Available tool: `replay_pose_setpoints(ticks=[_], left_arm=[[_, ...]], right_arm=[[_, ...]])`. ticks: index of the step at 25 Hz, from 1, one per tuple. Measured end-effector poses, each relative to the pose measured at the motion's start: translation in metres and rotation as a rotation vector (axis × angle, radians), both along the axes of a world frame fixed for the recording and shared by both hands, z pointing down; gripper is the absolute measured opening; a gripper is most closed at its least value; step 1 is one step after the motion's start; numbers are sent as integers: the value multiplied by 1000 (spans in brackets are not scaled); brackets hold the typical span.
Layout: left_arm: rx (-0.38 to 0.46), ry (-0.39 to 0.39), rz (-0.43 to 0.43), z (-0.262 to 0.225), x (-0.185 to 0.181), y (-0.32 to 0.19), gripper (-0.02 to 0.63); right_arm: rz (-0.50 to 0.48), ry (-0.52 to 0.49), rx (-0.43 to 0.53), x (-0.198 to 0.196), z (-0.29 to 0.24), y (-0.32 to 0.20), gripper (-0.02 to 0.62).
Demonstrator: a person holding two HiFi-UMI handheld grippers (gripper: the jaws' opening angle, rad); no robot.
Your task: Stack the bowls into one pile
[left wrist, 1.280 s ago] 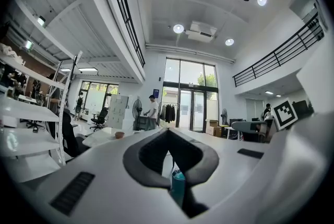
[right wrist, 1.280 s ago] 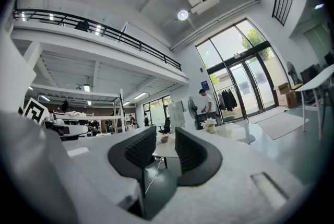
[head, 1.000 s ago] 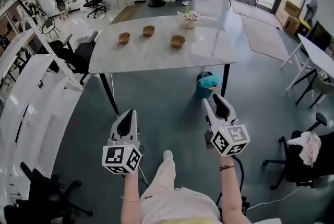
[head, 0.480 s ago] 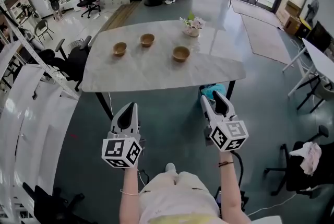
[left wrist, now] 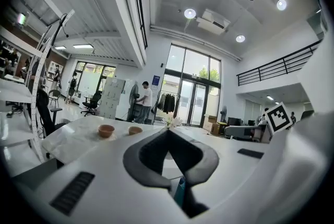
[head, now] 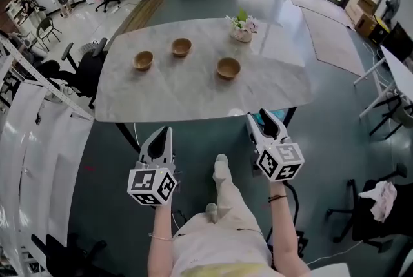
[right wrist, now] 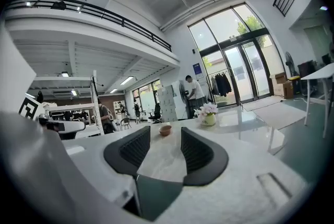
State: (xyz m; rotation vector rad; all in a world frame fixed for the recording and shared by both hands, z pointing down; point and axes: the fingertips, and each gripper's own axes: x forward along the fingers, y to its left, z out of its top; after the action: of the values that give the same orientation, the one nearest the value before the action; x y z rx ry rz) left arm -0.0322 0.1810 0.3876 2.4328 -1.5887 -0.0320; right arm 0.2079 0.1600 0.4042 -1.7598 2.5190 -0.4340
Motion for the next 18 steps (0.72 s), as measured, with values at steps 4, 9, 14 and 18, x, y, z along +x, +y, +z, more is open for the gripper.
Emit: replay_pose_setpoints(ticks=[4,9,14,18], left_arm=[[-27,2,-13,15,0,-50,0],[-74,0,-12,27,4,-120,0],[-132,3,-8,39,22,-186,0],[-185,-5,-1,54,33,-228,0]], right_arm=[[-9,8,-17,1,12,-54,170],[-19,-1,-64,1,23,-124,170],[-36,7,-124,14,35,-191,170],[-65,17,-187,18,52,-233,170]])
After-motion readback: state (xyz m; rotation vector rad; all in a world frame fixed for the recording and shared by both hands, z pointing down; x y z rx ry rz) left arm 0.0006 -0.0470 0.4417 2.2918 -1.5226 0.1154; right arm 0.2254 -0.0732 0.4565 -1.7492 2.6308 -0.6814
